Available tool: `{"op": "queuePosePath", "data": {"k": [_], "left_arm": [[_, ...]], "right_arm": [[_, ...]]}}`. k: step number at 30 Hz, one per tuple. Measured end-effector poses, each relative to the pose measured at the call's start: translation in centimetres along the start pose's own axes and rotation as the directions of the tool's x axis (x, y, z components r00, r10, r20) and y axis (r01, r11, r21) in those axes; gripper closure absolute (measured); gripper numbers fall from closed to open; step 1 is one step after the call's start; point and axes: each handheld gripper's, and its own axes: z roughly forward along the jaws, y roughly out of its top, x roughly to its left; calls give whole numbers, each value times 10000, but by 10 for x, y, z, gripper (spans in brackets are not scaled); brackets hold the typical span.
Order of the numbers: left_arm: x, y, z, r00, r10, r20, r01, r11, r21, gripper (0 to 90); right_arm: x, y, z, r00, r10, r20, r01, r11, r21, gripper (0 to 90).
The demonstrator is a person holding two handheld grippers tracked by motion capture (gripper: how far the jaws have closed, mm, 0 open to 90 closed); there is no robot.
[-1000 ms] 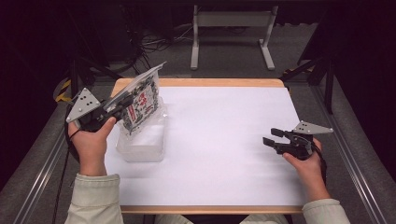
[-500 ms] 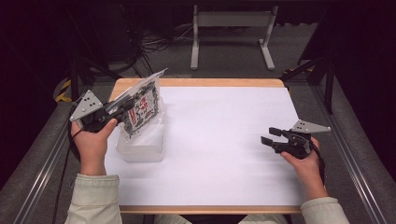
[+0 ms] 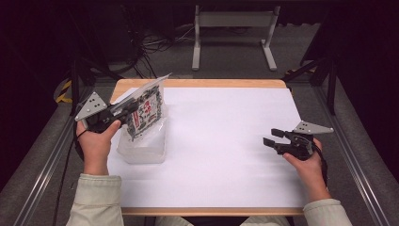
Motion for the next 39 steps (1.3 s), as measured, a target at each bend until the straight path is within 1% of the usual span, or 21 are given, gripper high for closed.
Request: {"op": "queuePosePath", "data": {"k": [2, 3, 7, 11, 14, 15, 17, 26, 30, 32, 34, 35, 37, 39], "left_arm": [[2, -2, 0, 9999, -124, 30, 124, 9999, 14, 739], [2, -2, 0, 9999, -124, 30, 124, 9999, 14, 739], [4, -8, 5, 9995, -306, 91, 304, 9992, 265, 739], [6, -10, 5, 9992, -370, 141, 367, 9991, 224, 739], [7, -14, 8, 9987, -447, 230, 439, 9985, 341, 739], [8, -15, 9, 9982, -531, 295, 523, 9982, 292, 738], [9, -17, 9, 9978, -574, 335, 567, 9981, 230, 737], [16, -21, 5, 9955, -921, 225, 918, 9957, 125, 735], [19, -21, 5, 9954, -956, 84, 955, 9954, 22, 729], [20, -22, 4, 9945, -1032, -187, 1031, 9947, -21, 724], [22, -23, 3, 9924, -1160, -400, 1156, 9932, -138, 708], [23, -23, 3, 9915, -1212, -462, 1207, 9926, -135, 699], [24, -24, 3, 9892, -1281, -711, 1275, 9917, -132, 662], [25, -25, 3, 9874, -1359, -817, 1351, 9907, -148, 645]], "right_arm": [[0, 0, 0, 10000, 6, 0, -6, 10000, -3, 407], [0, 0, 0, 10000, 6, 0, -6, 10000, -3, 407], [0, 0, 0, 10000, -18, -2, 18, 10000, -2, 407], [0, 0, 0, 10000, -7, 15, 7, 10000, -5, 406], [0, 0, 1, 10000, 18, 12, -18, 10000, 15, 405], [0, 0, 1, 10000, 2, 16, -2, 10000, 42, 405], [1, 0, 2, 10000, 22, 12, -22, 10000, 48, 405], [1, 0, 1, 10000, 39, 14, -39, 10000, 28, 404], [0, 0, 1, 10000, 37, 13, -37, 10000, 33, 403], [0, 0, 1, 10000, 48, 14, -48, 10000, 25, 403], [0, -1, 1, 10000, 47, 14, -47, 10000, 7, 402], [0, -1, 0, 9999, 141, -10, -141, 9999, -20, 402], [0, 0, -1, 9999, 148, -40, -148, 9999, -86, 403], [0, 0, -2, 9998, 195, -50, -196, 9997, -141, 401]]}}
